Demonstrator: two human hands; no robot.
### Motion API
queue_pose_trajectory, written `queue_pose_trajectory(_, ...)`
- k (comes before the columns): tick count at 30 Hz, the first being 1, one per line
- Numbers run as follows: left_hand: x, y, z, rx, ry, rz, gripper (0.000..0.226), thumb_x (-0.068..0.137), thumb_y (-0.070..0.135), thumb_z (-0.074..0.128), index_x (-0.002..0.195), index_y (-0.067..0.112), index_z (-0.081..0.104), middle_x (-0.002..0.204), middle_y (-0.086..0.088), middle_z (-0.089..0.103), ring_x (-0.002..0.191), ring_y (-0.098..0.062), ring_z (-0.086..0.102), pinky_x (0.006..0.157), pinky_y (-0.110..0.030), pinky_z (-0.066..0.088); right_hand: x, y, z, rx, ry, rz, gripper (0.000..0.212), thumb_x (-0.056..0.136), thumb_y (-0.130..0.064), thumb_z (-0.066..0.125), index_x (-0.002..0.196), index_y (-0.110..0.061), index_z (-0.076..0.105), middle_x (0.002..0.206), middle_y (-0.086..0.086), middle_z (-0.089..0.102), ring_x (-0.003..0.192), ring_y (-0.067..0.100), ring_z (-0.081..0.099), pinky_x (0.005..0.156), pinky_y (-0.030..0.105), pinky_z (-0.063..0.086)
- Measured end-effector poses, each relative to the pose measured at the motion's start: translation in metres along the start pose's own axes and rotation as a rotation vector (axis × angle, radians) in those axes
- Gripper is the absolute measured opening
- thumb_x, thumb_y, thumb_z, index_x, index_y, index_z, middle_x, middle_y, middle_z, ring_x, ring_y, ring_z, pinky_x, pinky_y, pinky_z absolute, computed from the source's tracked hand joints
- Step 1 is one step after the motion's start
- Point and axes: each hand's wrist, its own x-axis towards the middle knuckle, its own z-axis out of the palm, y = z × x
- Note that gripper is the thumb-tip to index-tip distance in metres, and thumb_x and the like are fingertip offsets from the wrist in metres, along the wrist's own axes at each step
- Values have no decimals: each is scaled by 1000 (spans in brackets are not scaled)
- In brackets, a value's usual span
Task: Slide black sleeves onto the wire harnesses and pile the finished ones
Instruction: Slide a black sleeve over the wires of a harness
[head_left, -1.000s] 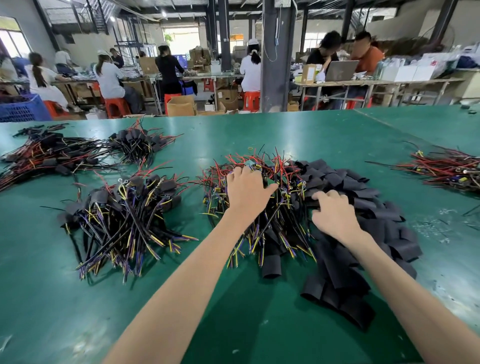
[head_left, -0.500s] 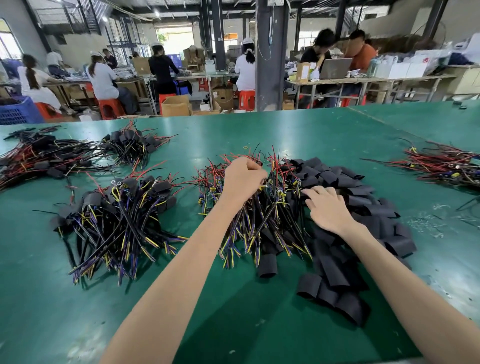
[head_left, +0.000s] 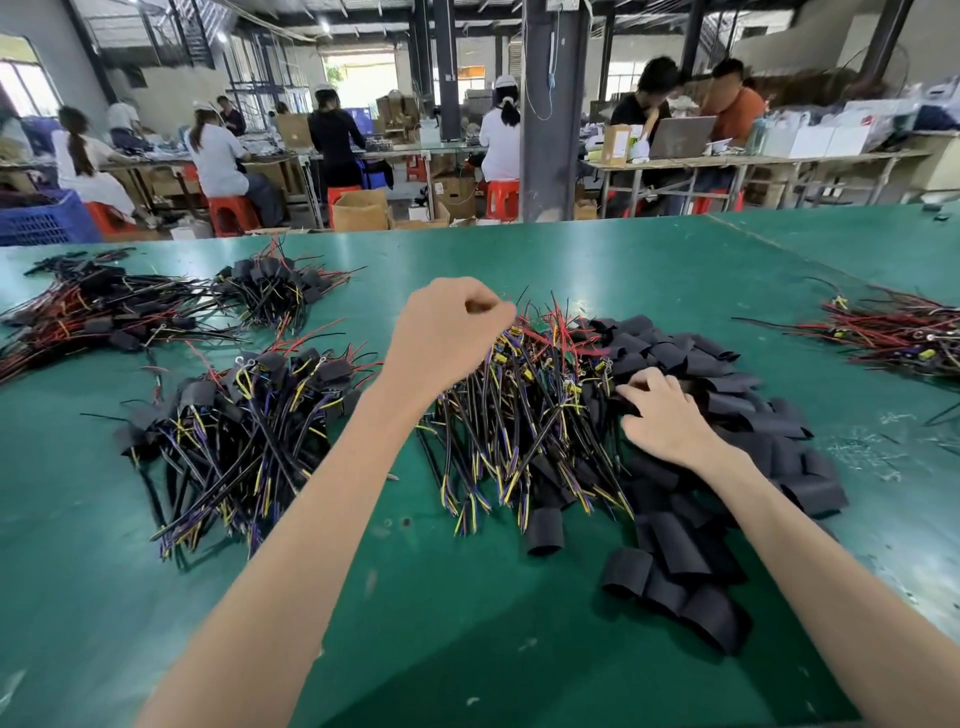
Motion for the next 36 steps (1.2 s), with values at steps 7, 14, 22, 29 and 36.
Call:
queue_pose_trajectory(7, -32, -47, 28, 143, 63, 9, 14, 90, 27, 58, 100, 18, 63, 101, -5, 57, 103, -22, 49, 86, -30, 37, 2, 4, 3, -141, -42, -32, 55, 94, -18, 41, 146, -21, 27, 146, 2, 35, 121, 32, 28, 102, 43, 27)
queue_pose_trajectory(14, -44, -65, 36, 246, 62, 24, 25, 98, 25, 46, 106, 7, 61, 101, -10, 50, 104, -26, 46, 86, -36, 42, -4, -2, -2, -213, 177, -92, 44, 94, -33, 51, 135, -18, 44, 121, 8, 45, 110, 30, 34, 90, 40, 30)
queue_pose_trajectory(22, -50, -66, 29, 160, 173, 107, 13, 94, 14, 54, 99, 4, 61, 97, -11, 51, 95, -28, 49, 79, -40, 44, -20, -33, -23, 186, 308, -253, 39, 87, -16, 64, 123, -3, 57, 106, 18, 55, 101, 35, 42, 92, 37, 28)
queue_pose_trajectory(29, -52, -68, 32, 97, 148, 181, 11, 94, 16, 55, 98, 8, 62, 97, 0, 49, 97, -20, 49, 77, -31, 41, -28, -41, -24, 277, 316, -269, 36, 88, -12, 63, 122, -3, 59, 101, 13, 56, 98, 28, 41, 86, 29, 28)
queue_pose_trajectory(36, -53, -71, 36, 72, 139, 195, 10, 94, 20, 55, 98, 13, 61, 95, 7, 44, 91, -9, 43, 73, -27, 39, -29, -43, -25, 314, 322, -303, 34, 86, -10, 65, 120, -6, 61, 99, 9, 55, 94, 22, 38, 81, 24, 26)
